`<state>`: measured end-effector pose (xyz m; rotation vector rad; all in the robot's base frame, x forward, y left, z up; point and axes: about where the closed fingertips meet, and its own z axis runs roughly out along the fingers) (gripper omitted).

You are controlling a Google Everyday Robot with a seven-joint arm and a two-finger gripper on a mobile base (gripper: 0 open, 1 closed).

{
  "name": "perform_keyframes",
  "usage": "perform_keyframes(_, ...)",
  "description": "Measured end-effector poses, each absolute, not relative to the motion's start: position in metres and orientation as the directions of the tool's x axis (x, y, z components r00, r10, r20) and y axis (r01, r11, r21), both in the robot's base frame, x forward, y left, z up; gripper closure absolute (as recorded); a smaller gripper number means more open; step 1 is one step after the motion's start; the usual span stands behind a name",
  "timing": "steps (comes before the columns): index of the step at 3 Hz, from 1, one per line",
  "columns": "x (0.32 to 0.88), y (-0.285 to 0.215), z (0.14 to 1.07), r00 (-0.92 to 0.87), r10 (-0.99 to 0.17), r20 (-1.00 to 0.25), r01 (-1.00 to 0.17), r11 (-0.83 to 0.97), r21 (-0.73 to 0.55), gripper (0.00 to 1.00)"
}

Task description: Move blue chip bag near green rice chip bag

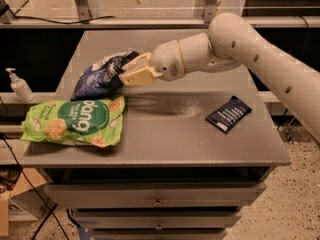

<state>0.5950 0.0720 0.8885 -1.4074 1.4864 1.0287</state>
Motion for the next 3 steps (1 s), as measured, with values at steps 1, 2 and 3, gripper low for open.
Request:
perform_keyframes(1,0.5941,0.0740,0.8883,-0.033,-0.324,-0.946,-0.999,0.035,0.022,0.36)
perform_keyframes(2,0.5932,0.0764,0.8881,-0.032,-0.324,-0.946,-0.999,0.031,0.023,0.13)
perform_keyframes(3,0.5923,0.0787,0.8879,-0.031,-0.324,-0.946,-0.999,0.027,0.024,0.00)
